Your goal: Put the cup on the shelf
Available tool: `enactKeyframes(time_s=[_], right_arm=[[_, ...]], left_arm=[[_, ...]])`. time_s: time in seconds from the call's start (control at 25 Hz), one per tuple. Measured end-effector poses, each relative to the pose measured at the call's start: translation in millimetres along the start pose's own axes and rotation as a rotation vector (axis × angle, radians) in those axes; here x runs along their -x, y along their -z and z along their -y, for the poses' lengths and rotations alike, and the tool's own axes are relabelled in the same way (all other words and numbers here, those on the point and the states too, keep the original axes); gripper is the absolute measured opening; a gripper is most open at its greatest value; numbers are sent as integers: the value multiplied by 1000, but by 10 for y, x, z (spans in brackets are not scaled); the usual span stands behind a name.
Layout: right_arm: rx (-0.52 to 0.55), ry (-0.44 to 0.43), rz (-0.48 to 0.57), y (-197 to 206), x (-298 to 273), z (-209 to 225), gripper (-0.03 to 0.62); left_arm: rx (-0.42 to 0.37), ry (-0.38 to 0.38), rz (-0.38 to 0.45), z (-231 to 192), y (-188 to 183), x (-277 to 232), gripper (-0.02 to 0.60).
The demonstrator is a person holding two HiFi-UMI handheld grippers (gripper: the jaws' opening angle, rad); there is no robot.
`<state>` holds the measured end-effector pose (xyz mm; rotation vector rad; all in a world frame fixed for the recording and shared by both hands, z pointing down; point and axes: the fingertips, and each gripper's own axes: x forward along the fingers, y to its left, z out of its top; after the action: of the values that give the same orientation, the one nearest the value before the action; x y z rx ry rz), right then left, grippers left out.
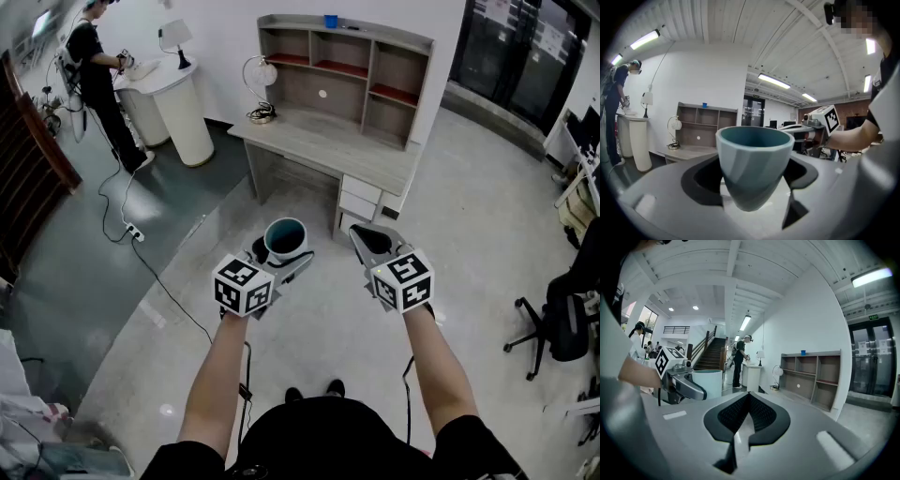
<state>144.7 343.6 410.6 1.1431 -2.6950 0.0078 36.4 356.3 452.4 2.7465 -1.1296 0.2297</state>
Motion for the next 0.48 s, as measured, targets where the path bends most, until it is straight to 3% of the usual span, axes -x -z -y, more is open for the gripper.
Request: enactKeyframes(time_s=[0.48], right_arm=[[8,-12,-1,-61,-66,-38,11]], left_arm=[[-4,5,16,-8,-100,-36,368]])
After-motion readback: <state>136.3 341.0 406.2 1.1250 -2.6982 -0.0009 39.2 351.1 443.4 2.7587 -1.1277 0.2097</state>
